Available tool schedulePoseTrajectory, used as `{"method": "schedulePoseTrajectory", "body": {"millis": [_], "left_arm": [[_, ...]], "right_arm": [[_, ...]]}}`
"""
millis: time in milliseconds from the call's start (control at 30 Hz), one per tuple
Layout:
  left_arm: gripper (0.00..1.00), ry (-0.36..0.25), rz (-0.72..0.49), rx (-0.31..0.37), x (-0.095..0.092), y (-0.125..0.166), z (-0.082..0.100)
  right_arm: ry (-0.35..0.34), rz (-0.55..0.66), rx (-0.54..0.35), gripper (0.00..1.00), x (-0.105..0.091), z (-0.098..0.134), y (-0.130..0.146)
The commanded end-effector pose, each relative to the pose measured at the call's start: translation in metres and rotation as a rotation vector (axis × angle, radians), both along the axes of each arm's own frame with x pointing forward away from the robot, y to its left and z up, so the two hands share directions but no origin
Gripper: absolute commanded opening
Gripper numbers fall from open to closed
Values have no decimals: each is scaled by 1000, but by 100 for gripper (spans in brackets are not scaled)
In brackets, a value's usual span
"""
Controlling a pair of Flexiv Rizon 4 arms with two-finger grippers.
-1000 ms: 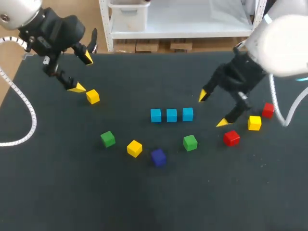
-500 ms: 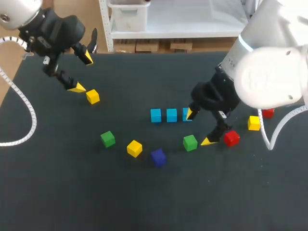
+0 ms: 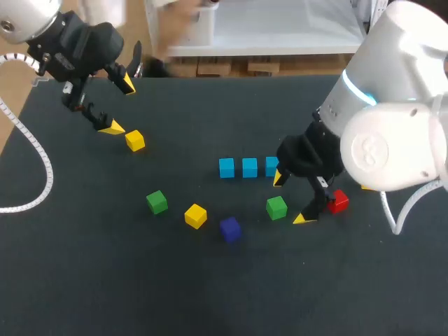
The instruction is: Place the blue cubes, place green cubes on the blue cubes, place the yellow cubes on the green cubes, then place the red cubes on the yellow cubes, and place purple cube on the red cubes.
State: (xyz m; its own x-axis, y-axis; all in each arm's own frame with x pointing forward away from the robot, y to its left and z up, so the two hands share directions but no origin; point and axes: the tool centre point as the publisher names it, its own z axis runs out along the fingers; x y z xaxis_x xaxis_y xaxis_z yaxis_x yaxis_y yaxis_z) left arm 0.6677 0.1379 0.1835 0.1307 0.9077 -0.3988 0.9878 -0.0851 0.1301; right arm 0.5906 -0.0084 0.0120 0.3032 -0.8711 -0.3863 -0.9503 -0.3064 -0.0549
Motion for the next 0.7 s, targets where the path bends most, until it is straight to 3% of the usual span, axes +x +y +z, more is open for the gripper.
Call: {"method": "schedulePoseTrajectory", "body": {"millis": [33, 433, 467, 533, 567, 700], "left_arm": [[100, 1, -2, 0, 1, 0, 0], [100, 1, -2, 0, 1, 0, 0], [100, 1, -2, 0, 1, 0, 0], [100, 1, -2, 0, 1, 0, 0], [100, 1, -2, 0, 1, 0, 0], [100, 1, -2, 0, 1, 0, 0]], "right_arm": [[-5, -5, -2, 100, 3, -9, 3], [-24, 24, 0, 100, 10, -15, 9], [-24, 24, 0, 96, 10, -15, 9], [-24, 27, -1, 57, 11, -16, 10], [-23, 29, -2, 49, 12, -17, 10], [-20, 32, -5, 40, 13, -18, 11]]}}
